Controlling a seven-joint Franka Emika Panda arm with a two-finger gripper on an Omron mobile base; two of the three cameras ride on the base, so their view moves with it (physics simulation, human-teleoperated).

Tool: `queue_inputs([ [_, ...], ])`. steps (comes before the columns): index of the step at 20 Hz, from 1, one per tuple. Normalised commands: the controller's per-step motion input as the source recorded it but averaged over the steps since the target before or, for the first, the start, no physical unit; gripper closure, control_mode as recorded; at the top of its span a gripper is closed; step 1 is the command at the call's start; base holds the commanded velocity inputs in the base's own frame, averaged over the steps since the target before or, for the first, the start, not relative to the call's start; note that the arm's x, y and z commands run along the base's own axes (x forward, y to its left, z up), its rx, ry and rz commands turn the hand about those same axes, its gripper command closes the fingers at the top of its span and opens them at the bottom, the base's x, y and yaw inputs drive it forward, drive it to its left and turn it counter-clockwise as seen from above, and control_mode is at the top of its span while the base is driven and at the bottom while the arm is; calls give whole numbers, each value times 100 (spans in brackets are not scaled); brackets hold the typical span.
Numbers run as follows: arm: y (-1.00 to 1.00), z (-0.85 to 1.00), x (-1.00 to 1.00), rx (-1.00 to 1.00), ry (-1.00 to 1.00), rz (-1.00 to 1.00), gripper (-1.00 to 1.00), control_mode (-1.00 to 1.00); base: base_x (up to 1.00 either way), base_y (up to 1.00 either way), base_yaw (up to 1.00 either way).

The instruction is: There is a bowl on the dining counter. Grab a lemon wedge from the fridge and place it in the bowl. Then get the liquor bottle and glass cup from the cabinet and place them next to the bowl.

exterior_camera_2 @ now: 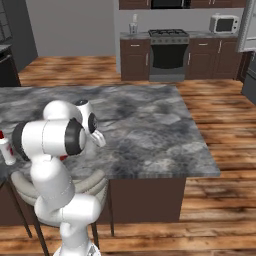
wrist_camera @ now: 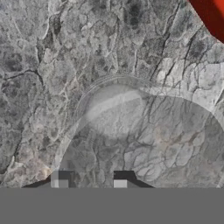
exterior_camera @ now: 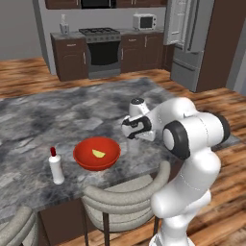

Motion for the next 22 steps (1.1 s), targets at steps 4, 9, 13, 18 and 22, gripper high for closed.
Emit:
queue_inputs([
  [4,2,-40,2,-3,0,0,100,-100,0,0,0],
  [9,9,-32,-9,-2,-4,0,-100,-100,0,0,0],
  [13,0,3,-22,0,-10,0,-100,-100,0,0,0],
  [18,-11,30,-30,2,-11,0,-100,-100,0,0,0],
  [22,-16,51,-32,3,-15,0,-100,-100,0,0,0],
])
